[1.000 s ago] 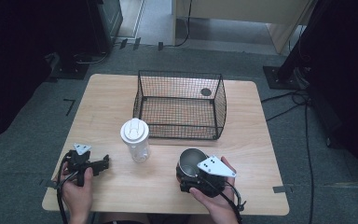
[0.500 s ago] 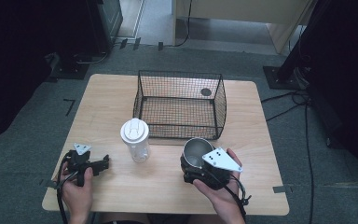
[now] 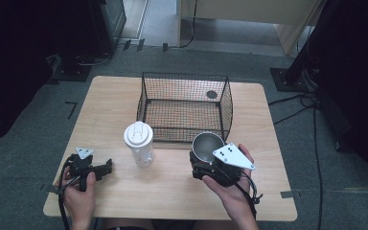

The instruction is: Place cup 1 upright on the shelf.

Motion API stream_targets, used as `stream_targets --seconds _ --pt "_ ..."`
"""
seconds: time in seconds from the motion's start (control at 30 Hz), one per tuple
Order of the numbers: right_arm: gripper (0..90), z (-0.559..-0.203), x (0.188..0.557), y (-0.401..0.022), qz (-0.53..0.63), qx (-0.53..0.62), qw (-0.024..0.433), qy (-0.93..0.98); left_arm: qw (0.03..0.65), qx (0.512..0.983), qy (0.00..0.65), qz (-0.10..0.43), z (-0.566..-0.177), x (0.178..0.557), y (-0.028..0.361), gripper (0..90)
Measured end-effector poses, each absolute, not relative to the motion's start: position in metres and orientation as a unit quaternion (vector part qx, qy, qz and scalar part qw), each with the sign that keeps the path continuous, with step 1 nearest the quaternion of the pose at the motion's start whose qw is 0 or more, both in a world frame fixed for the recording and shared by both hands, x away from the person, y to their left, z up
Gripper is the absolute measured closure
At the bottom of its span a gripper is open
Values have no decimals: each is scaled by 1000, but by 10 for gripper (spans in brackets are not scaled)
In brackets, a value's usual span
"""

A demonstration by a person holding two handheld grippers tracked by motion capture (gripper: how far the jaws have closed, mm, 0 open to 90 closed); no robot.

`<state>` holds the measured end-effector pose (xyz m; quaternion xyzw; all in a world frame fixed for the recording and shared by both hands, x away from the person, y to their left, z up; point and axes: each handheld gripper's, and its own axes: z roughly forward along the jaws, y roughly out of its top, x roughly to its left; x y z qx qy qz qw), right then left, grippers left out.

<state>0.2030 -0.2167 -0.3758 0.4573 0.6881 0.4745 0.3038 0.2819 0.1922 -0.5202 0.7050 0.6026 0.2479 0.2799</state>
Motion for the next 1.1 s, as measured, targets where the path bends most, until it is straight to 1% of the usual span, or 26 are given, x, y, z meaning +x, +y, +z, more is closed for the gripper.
stream_targets --seconds 0.33,0.9,0.97,1.1 --pt "74 -365 211 -213 477 452 311 687 280 705 603 248 -520 282 192 0" --pt "74 -346 234 -219 488 455 338 664 280 705 603 247 -520 282 192 0" --pt "74 -345 238 -219 493 443 356 659 279 706 603 247 -520 282 192 0" --pt "73 -346 244 -219 498 435 370 653 279 706 602 247 -520 282 192 0"
